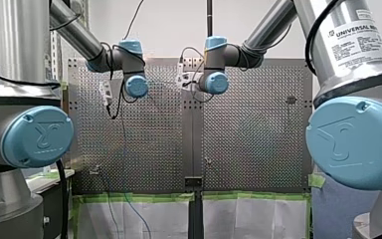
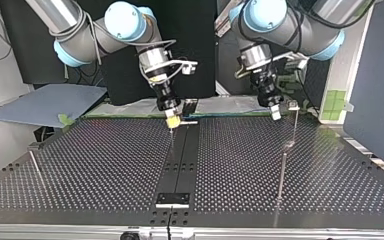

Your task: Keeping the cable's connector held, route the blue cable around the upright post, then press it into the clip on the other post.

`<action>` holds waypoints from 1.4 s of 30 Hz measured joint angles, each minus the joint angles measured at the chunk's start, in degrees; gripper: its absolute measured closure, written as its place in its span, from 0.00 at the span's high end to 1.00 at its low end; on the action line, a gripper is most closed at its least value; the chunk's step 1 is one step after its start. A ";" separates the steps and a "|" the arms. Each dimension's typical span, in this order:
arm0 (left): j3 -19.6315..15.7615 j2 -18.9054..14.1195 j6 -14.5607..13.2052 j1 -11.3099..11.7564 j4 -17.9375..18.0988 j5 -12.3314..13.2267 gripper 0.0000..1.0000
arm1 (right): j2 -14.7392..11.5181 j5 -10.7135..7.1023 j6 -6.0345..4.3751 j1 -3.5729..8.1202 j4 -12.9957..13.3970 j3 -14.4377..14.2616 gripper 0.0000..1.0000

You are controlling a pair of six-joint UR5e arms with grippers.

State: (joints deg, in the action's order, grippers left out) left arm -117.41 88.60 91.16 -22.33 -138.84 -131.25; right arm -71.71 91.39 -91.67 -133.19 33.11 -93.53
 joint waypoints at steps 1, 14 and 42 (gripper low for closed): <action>0.55 -0.54 0.02 0.30 -0.52 0.19 0.00 | 0.03 -0.13 -0.09 0.00 -0.02 0.26 0.00; 6.87 -6.88 0.06 3.69 -6.88 3.06 0.00 | 0.16 -1.04 -0.92 -0.47 -2.33 5.80 0.00; 20.84 -1.44 2.53 16.01 -20.82 15.61 0.00 | 6.75 -1.80 -2.38 -0.12 -6.05 19.48 0.00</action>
State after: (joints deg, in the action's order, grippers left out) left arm -96.58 87.16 93.69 -6.33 -159.66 -115.64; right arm -64.96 89.60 -94.06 -133.31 27.06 -74.06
